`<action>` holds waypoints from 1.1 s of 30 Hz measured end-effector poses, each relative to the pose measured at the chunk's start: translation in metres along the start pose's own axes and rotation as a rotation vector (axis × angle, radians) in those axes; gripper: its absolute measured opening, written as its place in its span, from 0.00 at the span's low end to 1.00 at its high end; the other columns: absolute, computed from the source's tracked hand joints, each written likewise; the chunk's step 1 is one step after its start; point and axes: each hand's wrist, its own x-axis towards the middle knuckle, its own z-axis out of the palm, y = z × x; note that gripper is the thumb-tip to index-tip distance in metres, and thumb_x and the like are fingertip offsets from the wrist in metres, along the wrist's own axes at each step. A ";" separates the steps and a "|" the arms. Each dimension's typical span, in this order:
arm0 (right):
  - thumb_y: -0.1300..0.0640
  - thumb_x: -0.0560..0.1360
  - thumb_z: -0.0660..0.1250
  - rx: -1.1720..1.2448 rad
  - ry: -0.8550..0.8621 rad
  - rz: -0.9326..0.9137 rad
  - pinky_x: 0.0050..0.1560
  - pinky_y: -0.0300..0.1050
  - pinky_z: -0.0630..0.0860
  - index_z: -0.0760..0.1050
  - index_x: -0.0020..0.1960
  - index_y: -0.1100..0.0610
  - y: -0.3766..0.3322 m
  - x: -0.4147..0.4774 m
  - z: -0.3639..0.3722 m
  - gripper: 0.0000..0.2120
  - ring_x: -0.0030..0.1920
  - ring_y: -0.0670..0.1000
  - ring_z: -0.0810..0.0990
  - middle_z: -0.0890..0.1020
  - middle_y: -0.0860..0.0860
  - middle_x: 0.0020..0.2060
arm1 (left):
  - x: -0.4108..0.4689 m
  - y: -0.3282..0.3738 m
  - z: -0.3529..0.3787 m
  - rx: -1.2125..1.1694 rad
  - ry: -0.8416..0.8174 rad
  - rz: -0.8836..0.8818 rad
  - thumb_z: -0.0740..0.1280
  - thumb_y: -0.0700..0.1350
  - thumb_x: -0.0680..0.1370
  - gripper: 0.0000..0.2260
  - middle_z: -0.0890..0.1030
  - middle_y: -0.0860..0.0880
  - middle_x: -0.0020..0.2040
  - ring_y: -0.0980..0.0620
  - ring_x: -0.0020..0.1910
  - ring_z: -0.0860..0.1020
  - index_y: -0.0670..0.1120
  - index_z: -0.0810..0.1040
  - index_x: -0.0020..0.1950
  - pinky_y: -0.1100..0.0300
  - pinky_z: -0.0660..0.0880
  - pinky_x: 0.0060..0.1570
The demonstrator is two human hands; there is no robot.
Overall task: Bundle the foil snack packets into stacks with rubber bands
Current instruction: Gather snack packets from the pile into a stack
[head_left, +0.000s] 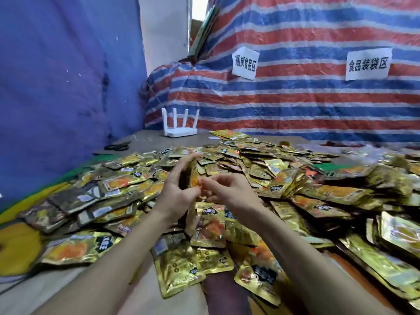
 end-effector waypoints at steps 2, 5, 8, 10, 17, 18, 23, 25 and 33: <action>0.54 0.76 0.72 0.146 -0.117 0.051 0.41 0.37 0.80 0.81 0.47 0.71 0.002 -0.001 -0.009 0.17 0.38 0.48 0.82 0.82 0.55 0.36 | 0.001 -0.002 -0.002 0.059 -0.019 0.008 0.65 0.34 0.67 0.29 0.77 0.44 0.46 0.52 0.42 0.76 0.59 0.75 0.63 0.59 0.78 0.41; 0.52 0.73 0.73 0.196 -0.216 0.089 0.48 0.41 0.79 0.82 0.47 0.69 0.003 -0.006 -0.017 0.18 0.41 0.50 0.81 0.83 0.55 0.39 | 0.001 -0.005 -0.001 0.076 -0.040 0.010 0.66 0.34 0.69 0.28 0.80 0.48 0.45 0.55 0.40 0.77 0.60 0.76 0.62 0.59 0.79 0.41; 0.60 0.78 0.68 0.229 -0.194 0.072 0.55 0.47 0.75 0.82 0.42 0.65 0.003 -0.009 -0.015 0.10 0.45 0.51 0.81 0.84 0.53 0.39 | 0.002 -0.007 0.001 0.070 -0.089 0.006 0.68 0.31 0.71 0.28 0.78 0.37 0.47 0.49 0.39 0.76 0.59 0.76 0.63 0.51 0.78 0.39; 0.63 0.77 0.62 0.343 -0.169 0.048 0.55 0.47 0.76 0.80 0.38 0.62 0.001 -0.009 -0.015 0.12 0.45 0.53 0.81 0.83 0.54 0.38 | 0.003 -0.007 0.003 0.033 -0.098 -0.028 0.70 0.30 0.71 0.29 0.76 0.32 0.47 0.46 0.37 0.75 0.60 0.77 0.63 0.48 0.77 0.38; 0.66 0.72 0.67 0.845 -0.175 0.080 0.45 0.43 0.83 0.85 0.53 0.61 0.002 -0.009 -0.013 0.12 0.33 0.50 0.80 0.83 0.55 0.38 | 0.002 -0.006 0.011 -0.175 -0.098 -0.124 0.69 0.32 0.70 0.22 0.82 0.48 0.39 0.52 0.34 0.79 0.50 0.78 0.60 0.56 0.75 0.31; 0.64 0.71 0.70 0.804 -0.169 0.081 0.41 0.40 0.82 0.86 0.55 0.59 0.002 -0.010 -0.012 0.14 0.31 0.47 0.79 0.84 0.55 0.41 | 0.001 -0.007 0.013 -0.186 -0.102 -0.144 0.69 0.33 0.69 0.20 0.82 0.49 0.38 0.52 0.34 0.80 0.48 0.77 0.58 0.57 0.76 0.31; 0.64 0.69 0.75 0.727 -0.087 0.096 0.37 0.46 0.84 0.82 0.62 0.56 0.007 -0.006 -0.016 0.22 0.43 0.56 0.87 0.85 0.60 0.56 | -0.002 -0.001 0.017 -0.211 -0.074 -0.139 0.65 0.31 0.67 0.26 0.82 0.45 0.42 0.51 0.40 0.81 0.53 0.78 0.60 0.57 0.79 0.37; 0.62 0.67 0.76 0.623 -0.059 0.085 0.39 0.48 0.84 0.79 0.65 0.57 0.009 -0.006 -0.018 0.26 0.49 0.57 0.87 0.85 0.59 0.55 | -0.002 0.003 0.015 -0.124 0.026 -0.070 0.64 0.28 0.69 0.31 0.79 0.40 0.46 0.50 0.41 0.78 0.58 0.76 0.63 0.52 0.78 0.39; 0.60 0.67 0.81 0.188 -0.081 0.122 0.46 0.50 0.84 0.82 0.58 0.52 0.017 -0.013 0.001 0.21 0.52 0.54 0.86 0.83 0.56 0.57 | 0.000 0.006 0.011 -0.167 0.289 0.024 0.66 0.27 0.74 0.32 0.77 0.54 0.39 0.59 0.35 0.76 0.62 0.74 0.65 0.66 0.77 0.35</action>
